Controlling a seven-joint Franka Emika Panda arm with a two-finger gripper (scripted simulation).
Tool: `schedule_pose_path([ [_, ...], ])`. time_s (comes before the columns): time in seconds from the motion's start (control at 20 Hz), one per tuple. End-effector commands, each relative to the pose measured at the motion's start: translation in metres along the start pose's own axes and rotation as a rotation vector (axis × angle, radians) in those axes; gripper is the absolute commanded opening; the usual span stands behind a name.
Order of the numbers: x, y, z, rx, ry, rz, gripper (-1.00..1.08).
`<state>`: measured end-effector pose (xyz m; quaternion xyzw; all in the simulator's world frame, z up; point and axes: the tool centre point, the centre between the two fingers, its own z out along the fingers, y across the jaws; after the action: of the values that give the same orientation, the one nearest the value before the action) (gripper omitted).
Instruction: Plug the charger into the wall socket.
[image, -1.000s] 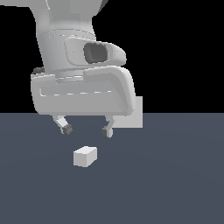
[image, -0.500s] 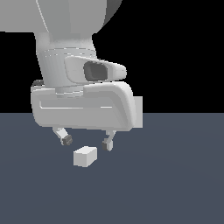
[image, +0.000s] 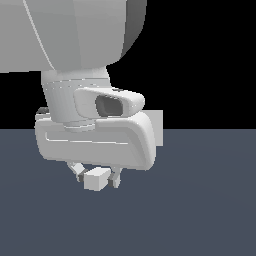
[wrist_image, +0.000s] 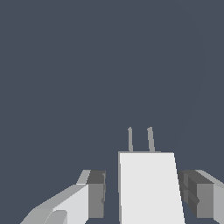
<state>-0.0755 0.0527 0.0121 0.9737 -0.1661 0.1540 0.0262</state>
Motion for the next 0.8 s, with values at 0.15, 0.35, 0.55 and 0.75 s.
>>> schedule_pose_path([
  [0.15, 0.0001, -0.0002, 0.0007, 0.001, 0.001, 0.000, -1.00],
  [0.35, 0.0001, -0.0002, 0.0007, 0.001, 0.001, 0.000, -1.00],
  [0.55, 0.0009, 0.0004, 0.0001, 0.001, 0.002, -0.001, -1.00],
  [0.75, 0.0039, 0.0039, -0.0020, 0.005, 0.002, -0.015, -1.00],
])
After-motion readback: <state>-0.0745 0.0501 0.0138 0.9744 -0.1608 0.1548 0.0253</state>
